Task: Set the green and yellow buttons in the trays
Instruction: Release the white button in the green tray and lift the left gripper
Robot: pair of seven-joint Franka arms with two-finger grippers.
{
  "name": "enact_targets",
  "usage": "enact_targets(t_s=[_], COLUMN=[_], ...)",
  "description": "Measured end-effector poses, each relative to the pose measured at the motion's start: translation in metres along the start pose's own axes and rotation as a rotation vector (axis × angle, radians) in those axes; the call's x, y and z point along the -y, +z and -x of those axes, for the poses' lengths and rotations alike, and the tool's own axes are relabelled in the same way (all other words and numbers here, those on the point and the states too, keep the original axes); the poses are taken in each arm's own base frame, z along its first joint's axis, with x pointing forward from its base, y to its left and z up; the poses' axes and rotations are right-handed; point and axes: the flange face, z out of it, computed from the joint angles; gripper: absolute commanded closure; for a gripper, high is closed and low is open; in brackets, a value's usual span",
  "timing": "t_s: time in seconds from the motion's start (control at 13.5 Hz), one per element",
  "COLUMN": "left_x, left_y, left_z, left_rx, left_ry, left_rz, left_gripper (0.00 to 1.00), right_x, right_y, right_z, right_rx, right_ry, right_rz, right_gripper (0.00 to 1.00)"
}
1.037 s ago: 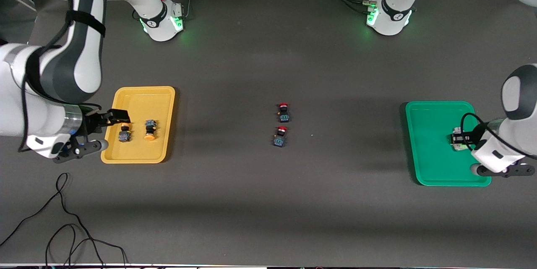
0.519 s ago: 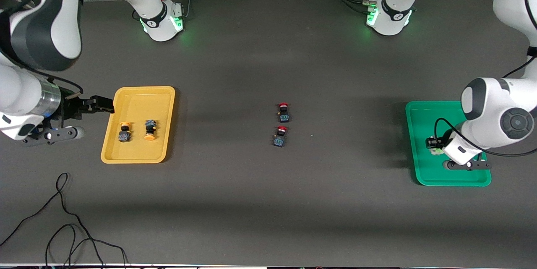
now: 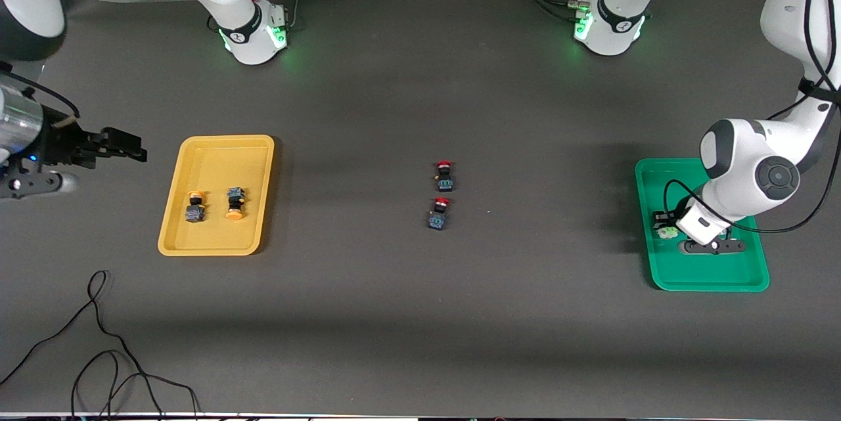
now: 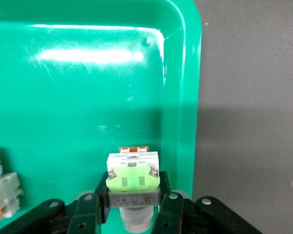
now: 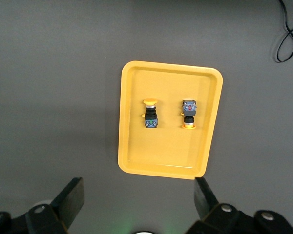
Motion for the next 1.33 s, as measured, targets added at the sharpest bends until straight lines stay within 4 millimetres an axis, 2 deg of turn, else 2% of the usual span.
enact_targets(t_s=[0.22, 0.44, 0.52, 0.59, 0.89, 1.04, 1.19, 1.33], left_x=[0.008, 0.013, 0.016, 0.019, 0.021, 0.02, 0.018, 0.006], left_y=[0.006, 0.006, 0.006, 0.007, 0.005, -0.009, -0.043, -0.093], left_z=[0.002, 0.002, 0.002, 0.003, 0.002, -0.001, -0.009, -0.016], left_rx=[-0.005, -0.007, -0.006, -0.005, -0.007, 0.006, 0.049, 0.101], left_ry=[0.004, 0.012, 0.011, 0.01, 0.01, 0.015, 0.021, 0.036], left_rz=[-0.012, -0.014, -0.014, -0.014, -0.016, -0.029, -0.058, -0.092], left_gripper=[1.0, 1.0, 0.38, 0.01, 0.0, 0.0, 0.0, 0.0], right_x=[-0.013, -0.008, -0.006, -0.005, -0.005, -0.005, -0.006, -0.006], right_y=[-0.008, -0.014, -0.014, -0.014, -0.015, -0.015, -0.016, -0.016], right_z=[0.013, 0.016, 0.015, 0.015, 0.015, 0.015, 0.015, 0.015], right_rx=[-0.016, -0.033, -0.035, -0.036, -0.04, -0.041, -0.043, -0.044], right_ry=[0.021, 0.036, 0.044, 0.057, 0.072, 0.075, 0.08, 0.081], right_rz=[0.018, 0.029, 0.031, 0.032, 0.033, 0.033, 0.033, 0.033], right_gripper=[0.0, 0.0, 0.0, 0.0, 0.0, 0.0, 0.0, 0.0])
